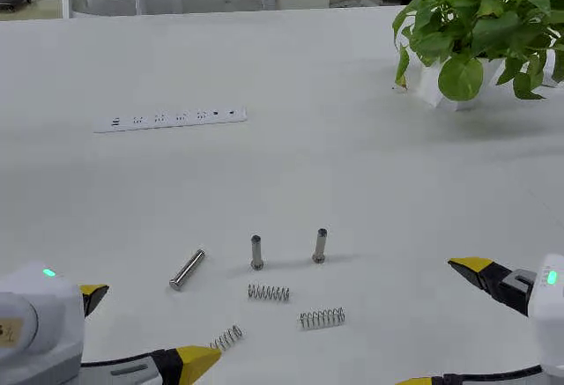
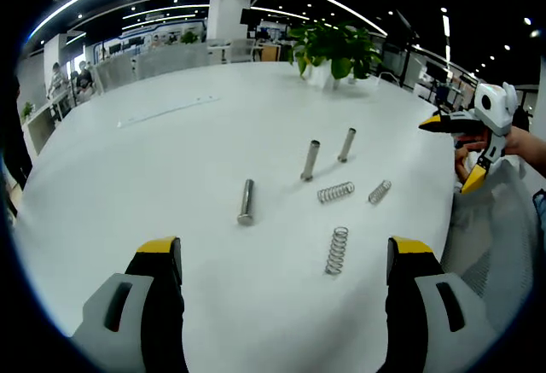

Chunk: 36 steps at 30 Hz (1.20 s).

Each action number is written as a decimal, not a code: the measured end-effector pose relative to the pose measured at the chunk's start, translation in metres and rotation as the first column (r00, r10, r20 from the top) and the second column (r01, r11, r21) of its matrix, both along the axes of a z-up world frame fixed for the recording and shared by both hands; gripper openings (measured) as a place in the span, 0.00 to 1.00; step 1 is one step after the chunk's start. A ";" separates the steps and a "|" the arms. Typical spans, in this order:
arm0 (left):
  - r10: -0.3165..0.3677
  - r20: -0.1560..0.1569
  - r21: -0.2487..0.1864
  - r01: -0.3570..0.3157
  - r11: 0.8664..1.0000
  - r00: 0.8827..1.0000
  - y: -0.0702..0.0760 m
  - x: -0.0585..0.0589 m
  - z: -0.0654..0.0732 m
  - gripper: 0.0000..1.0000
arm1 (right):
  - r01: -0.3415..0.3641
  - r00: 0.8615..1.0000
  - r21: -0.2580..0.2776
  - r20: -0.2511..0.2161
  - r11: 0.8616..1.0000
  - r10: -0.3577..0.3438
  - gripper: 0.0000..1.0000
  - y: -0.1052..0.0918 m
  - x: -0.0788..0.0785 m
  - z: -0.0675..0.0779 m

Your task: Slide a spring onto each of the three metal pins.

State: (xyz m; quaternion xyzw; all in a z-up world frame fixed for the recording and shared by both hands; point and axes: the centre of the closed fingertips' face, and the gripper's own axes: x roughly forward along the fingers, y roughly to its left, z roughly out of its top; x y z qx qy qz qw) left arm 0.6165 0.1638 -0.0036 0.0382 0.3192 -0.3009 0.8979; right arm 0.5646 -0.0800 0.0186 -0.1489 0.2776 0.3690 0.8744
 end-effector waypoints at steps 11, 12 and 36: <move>-0.052 -0.022 0.045 0.053 0.998 0.998 -0.001 0.025 0.002 0.92 | -0.030 0.999 -0.015 -0.026 0.999 0.029 0.99 0.009 -0.007 -0.009; -0.055 -0.024 0.048 0.056 0.997 0.998 -0.001 0.027 0.002 0.90 | -0.031 0.999 -0.016 -0.027 0.999 0.031 0.99 0.009 -0.008 -0.010; -0.173 -0.129 0.188 0.195 0.963 0.976 -0.015 0.072 -0.022 0.79 | -0.034 0.998 -0.032 -0.057 0.999 0.032 0.95 0.009 -0.012 -0.019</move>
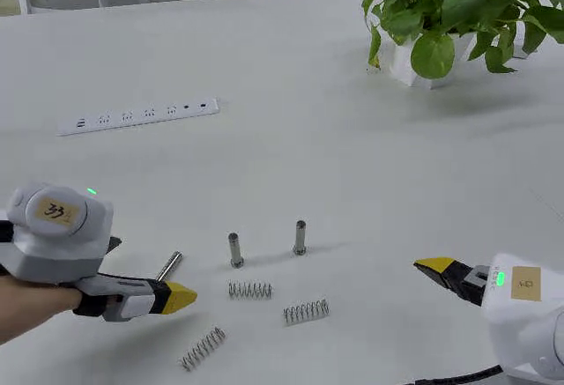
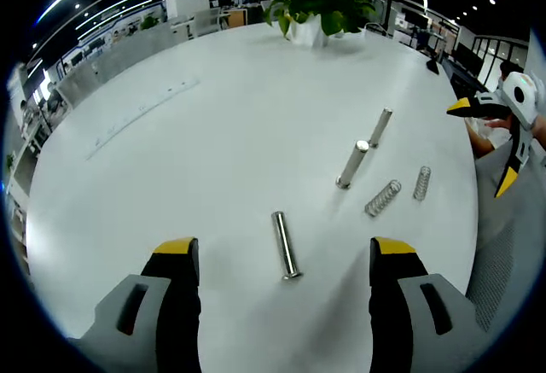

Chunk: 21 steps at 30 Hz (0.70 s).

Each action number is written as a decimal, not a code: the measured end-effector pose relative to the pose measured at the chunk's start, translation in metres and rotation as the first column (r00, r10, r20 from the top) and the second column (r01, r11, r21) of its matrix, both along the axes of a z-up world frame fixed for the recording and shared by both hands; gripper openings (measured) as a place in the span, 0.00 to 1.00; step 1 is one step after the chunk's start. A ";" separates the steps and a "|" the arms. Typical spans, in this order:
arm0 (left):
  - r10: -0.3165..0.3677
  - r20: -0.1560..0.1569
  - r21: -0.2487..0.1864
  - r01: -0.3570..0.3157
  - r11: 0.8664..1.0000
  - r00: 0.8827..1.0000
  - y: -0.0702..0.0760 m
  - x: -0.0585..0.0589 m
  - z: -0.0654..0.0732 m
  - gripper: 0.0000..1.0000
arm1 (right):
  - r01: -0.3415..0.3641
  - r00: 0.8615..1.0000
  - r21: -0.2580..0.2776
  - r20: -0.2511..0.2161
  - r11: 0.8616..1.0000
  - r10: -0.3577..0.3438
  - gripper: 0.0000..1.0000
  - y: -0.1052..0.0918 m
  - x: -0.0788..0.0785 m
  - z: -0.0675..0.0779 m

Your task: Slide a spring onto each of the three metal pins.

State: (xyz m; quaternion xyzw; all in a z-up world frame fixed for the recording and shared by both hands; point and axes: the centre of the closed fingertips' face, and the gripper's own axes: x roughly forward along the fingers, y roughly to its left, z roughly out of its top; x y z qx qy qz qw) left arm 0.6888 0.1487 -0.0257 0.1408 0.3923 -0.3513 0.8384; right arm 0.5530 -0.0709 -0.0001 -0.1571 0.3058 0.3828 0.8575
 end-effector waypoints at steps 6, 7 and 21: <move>0.012 -0.029 0.005 -0.012 1.000 1.000 0.000 0.010 -0.006 0.67 | 0.001 1.000 0.006 0.001 1.000 -0.001 0.95 0.001 0.001 0.001; 0.018 -0.036 0.007 -0.018 1.000 0.999 0.000 0.010 -0.007 0.64 | 0.002 1.000 0.005 0.001 1.000 -0.002 0.95 0.001 0.001 0.001; 0.030 -0.076 0.033 -0.028 0.999 0.997 -0.004 0.015 -0.015 0.36 | 0.019 1.000 0.008 0.000 1.000 -0.019 0.95 -0.003 0.000 -0.001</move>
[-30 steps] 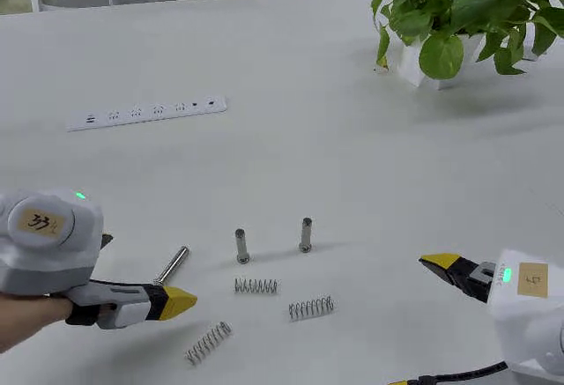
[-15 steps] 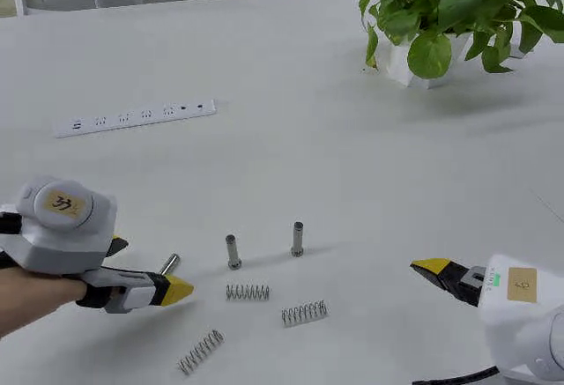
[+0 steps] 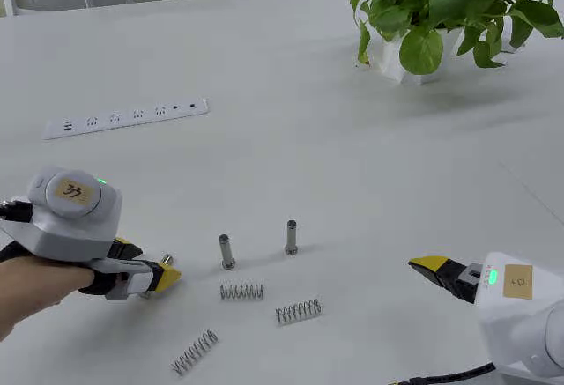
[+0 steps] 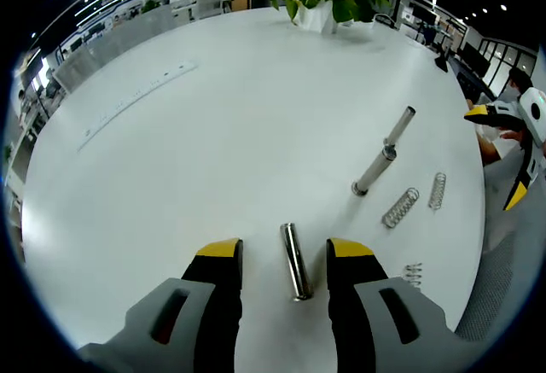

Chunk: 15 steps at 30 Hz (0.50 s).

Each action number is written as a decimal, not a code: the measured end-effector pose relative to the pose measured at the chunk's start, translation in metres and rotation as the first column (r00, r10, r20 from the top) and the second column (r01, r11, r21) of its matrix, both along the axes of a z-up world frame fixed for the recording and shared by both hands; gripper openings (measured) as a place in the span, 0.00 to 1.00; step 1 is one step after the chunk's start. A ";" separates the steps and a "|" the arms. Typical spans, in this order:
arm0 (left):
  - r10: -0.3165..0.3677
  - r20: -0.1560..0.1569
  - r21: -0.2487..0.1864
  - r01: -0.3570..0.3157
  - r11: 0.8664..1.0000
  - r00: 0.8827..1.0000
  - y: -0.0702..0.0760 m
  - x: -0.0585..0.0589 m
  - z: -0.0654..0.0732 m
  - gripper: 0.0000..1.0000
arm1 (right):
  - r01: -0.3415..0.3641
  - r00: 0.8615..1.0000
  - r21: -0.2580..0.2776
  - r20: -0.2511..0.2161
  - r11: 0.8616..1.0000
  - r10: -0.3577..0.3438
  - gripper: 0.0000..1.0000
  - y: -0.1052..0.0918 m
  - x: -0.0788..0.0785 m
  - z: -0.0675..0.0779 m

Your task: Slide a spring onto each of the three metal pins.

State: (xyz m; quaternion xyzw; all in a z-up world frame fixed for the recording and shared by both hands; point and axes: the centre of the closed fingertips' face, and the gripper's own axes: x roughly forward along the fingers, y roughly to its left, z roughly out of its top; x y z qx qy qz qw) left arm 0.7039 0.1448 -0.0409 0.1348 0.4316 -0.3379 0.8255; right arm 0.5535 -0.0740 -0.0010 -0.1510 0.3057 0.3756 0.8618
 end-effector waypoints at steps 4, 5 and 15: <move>0.003 -0.010 0.006 -0.003 1.000 1.000 0.000 0.001 -0.002 0.29 | 0.004 1.000 0.002 -0.001 1.000 -0.004 0.95 -0.001 -0.001 -0.001; 0.003 -0.011 0.007 -0.003 1.000 1.000 0.000 0.001 -0.002 0.27 | 0.004 1.000 0.003 -0.001 1.000 -0.004 0.95 -0.001 -0.001 -0.001; 0.015 -0.016 0.024 -0.014 1.000 1.000 -0.006 0.004 -0.004 0.16 | 0.009 1.000 0.014 0.007 1.000 -0.009 0.95 0.001 -0.002 0.001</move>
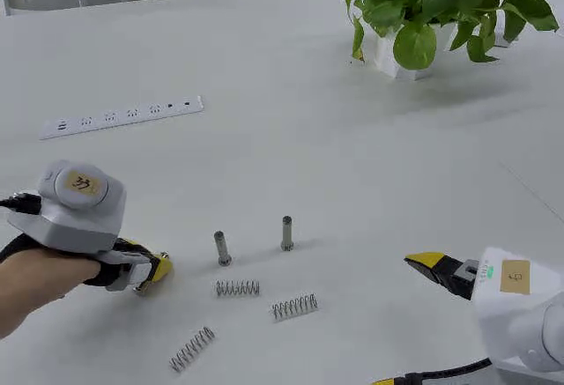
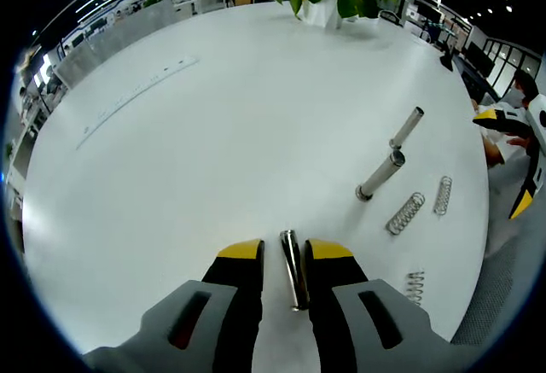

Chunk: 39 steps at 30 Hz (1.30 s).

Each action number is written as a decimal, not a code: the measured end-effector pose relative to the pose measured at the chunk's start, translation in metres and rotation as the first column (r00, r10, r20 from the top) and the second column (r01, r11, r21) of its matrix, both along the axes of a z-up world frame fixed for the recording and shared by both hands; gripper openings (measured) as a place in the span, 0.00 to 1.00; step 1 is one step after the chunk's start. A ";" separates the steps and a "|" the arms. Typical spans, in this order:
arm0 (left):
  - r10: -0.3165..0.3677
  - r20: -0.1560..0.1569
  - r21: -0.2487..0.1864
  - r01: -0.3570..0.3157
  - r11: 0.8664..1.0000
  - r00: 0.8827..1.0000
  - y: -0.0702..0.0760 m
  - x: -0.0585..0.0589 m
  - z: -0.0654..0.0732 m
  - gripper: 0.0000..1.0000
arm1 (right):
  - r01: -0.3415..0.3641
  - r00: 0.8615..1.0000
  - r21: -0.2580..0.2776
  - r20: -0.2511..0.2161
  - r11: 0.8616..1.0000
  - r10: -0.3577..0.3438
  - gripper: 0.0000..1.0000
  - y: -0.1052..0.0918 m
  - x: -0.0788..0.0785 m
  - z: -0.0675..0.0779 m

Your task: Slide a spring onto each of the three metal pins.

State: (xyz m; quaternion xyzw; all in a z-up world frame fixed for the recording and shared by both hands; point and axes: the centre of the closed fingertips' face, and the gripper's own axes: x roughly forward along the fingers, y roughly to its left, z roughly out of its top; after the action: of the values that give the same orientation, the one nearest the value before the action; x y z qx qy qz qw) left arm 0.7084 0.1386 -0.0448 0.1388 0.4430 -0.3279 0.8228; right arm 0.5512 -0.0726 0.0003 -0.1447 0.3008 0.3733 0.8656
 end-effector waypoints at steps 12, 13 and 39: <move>0.017 -0.044 0.055 -0.015 0.998 0.999 0.001 0.000 -0.002 0.11 | -0.001 1.000 0.007 0.012 1.000 0.001 0.95 0.002 0.002 0.002; 0.017 -0.048 0.059 -0.015 0.998 0.999 0.001 0.000 -0.002 0.10 | -0.001 1.000 0.008 0.013 1.000 0.001 0.95 0.002 0.002 0.002; 0.084 -0.060 0.031 -0.082 0.996 0.995 0.001 -0.008 0.003 0.04 | 0.001 1.000 0.012 0.010 1.000 -0.001 0.94 -0.001 -0.002 0.002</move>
State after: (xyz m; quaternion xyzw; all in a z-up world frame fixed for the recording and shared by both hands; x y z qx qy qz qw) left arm 0.7004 0.1396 -0.0421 0.1220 0.4779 -0.2912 0.8197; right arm 0.5491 -0.0736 0.0018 -0.1412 0.2943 0.3740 0.8681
